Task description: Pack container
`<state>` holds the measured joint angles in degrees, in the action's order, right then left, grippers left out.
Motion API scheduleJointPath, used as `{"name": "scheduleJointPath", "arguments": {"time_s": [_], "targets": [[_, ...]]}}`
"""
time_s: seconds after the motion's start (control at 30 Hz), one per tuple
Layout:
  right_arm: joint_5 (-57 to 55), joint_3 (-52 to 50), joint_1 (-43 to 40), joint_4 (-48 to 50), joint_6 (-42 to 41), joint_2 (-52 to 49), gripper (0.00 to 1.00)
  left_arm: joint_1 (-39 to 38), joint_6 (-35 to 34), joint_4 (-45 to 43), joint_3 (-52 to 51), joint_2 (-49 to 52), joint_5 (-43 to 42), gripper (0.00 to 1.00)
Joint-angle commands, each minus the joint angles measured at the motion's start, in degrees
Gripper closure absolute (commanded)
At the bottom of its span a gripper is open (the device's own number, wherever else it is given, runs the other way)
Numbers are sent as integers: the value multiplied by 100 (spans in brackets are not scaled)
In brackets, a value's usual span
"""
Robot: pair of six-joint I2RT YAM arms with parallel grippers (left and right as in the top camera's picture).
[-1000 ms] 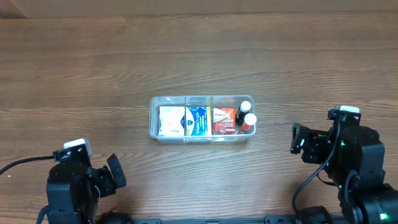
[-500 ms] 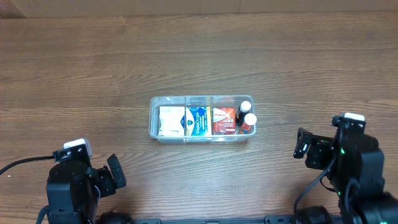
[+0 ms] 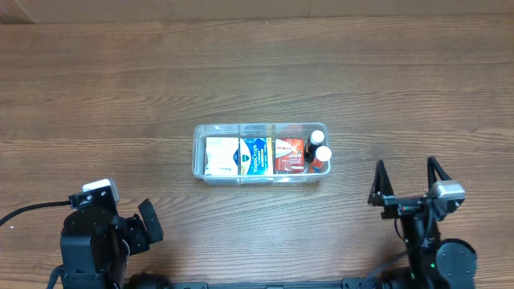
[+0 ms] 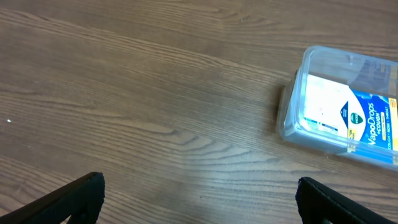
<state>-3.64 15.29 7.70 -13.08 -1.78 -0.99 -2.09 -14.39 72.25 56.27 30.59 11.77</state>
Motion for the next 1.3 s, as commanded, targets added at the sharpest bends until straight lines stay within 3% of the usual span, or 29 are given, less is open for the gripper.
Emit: {"name": "scheduleJointPath", "arguments": {"time_s": [0.0, 0.23, 0.3, 1.27], "targets": [[144, -748, 4, 975, 223, 79, 0, 57, 68, -17, -31, -17, 22, 0], [140, -1497, 4, 1255, 229, 83, 0, 57, 68, -17, -31, -17, 22, 0], [234, -1482, 4, 804, 256, 83, 0, 57, 68, -17, -31, -17, 22, 0], [293, -1482, 7, 826, 483, 83, 0, 57, 68, -17, -31, -17, 22, 0]]}}
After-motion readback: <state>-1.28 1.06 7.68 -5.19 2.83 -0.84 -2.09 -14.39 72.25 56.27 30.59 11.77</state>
